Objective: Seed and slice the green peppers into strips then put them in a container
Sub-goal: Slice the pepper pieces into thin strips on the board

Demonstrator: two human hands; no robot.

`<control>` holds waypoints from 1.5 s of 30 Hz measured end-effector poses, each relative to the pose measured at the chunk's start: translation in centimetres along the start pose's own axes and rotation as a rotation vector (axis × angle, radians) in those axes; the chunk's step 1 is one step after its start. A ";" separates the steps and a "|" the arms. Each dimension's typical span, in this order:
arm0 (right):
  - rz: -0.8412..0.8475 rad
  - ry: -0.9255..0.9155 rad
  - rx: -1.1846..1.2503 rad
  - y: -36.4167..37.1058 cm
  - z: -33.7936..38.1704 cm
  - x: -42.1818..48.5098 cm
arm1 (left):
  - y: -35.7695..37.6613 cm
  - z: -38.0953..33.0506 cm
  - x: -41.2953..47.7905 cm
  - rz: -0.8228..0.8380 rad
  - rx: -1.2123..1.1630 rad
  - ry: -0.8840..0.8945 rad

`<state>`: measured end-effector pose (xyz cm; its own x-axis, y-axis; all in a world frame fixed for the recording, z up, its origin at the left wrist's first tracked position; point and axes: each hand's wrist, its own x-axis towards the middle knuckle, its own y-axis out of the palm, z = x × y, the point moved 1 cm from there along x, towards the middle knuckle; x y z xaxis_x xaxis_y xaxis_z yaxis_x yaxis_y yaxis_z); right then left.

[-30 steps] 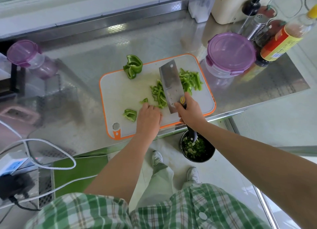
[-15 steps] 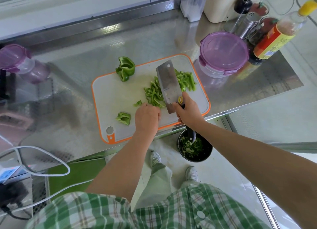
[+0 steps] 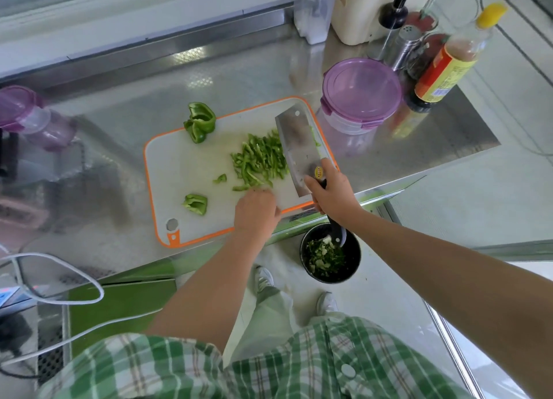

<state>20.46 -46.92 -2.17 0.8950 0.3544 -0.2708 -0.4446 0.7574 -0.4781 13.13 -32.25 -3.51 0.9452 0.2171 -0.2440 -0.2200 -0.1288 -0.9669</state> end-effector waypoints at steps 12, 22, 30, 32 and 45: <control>-0.069 -0.033 -0.026 -7.4 -3.8 -4.0 | 2.5 -12.3 -3.1 0.095 -0.133 0.185; -0.044 -0.089 -0.106 -7.3 -2.9 -4.2 | 1.0 -13.0 -3.5 0.029 -0.166 0.069; 0.034 -0.137 -0.113 -3.9 -0.1 -3.0 | -0.6 -6.6 -4.3 -0.027 -0.224 -0.054; 0.053 -0.175 -0.136 -2.1 1.0 -2.4 | -1.2 -3.8 -4.5 -0.066 -0.236 -0.125; 0.290 -0.231 -0.418 10.6 7.5 0.9 | -1.0 14.8 -2.0 -0.078 -0.422 -0.411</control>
<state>16.80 -34.46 -1.16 0.6973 0.6627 -0.2730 -0.6081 0.3453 -0.7149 7.86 -18.25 -3.16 0.7654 0.5871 -0.2637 0.0403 -0.4526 -0.8908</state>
